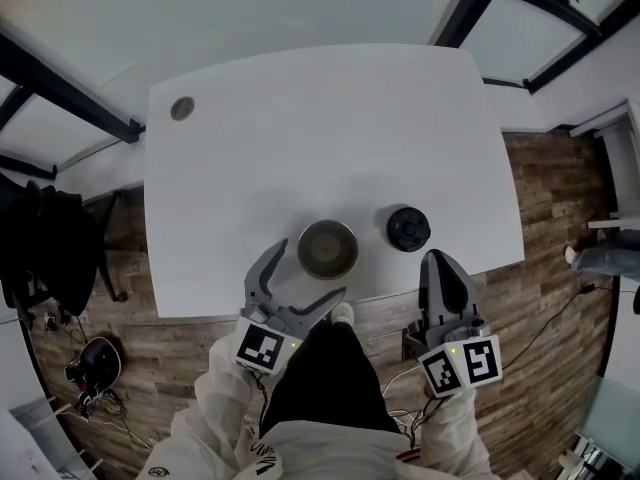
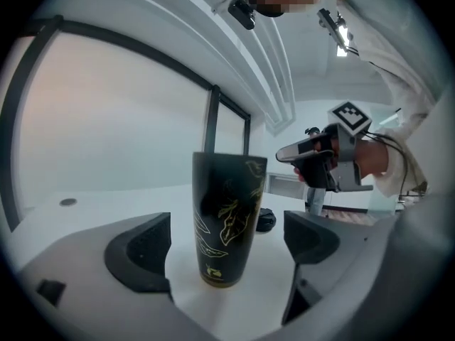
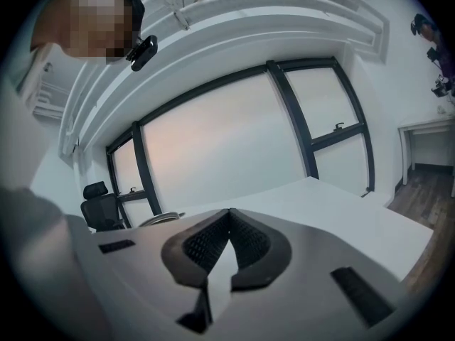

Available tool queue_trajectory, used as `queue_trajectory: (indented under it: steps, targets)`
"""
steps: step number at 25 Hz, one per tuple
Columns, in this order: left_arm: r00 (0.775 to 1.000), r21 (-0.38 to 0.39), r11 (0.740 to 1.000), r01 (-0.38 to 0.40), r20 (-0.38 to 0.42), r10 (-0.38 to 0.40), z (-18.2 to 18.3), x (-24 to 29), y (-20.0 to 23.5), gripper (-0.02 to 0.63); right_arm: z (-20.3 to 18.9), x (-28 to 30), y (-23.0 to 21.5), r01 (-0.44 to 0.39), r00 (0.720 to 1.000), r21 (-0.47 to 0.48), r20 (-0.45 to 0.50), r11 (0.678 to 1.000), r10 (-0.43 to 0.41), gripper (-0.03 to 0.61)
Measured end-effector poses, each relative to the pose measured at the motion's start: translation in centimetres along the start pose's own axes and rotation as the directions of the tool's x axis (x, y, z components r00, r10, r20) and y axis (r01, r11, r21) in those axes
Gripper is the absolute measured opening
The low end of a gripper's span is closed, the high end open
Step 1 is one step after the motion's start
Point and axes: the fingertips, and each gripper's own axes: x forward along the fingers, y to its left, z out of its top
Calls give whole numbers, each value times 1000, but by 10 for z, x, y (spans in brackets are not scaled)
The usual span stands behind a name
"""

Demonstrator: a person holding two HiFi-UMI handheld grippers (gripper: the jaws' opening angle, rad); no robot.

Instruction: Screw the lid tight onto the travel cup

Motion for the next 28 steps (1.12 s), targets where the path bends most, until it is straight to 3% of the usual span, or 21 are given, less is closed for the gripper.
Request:
queue_trajectory:
  steps: [10,13,15,17,22,26,28]
  targets:
    - [994,-20,999,-51,98,52,-13,55,19,480,-29,15,-22,17,999,-2,-37,1000,-17,20]
    - [993,23,999,-37,114,35,-9,63,13,479,-35,17,-32,21,998,-25,-51,999,-22,20]
    - [993,61,998,-34,114,27,-8,66,7,463,-39,17,-41,31,998,-37,-58,999,-33,20]
    - [993,68,997,-38,115,29,-9,68,5,406,-46,19,-49,47,997,-43,-62,998,-50,20]
    - [991,30,999,-45,126,40,-12,67,9,402,-67,32,-55,81,991,-134,-94,988,-94,32]
    - [993,23,999,-49,110,46,-15,71,7,402,-92,48,-61,75,982,-190,-155,979,-105,260]
    - [995,48,998,-42,92,38,-15,71,6,402,-104,56,-67,89,977,-203,-173,975,-125,340]
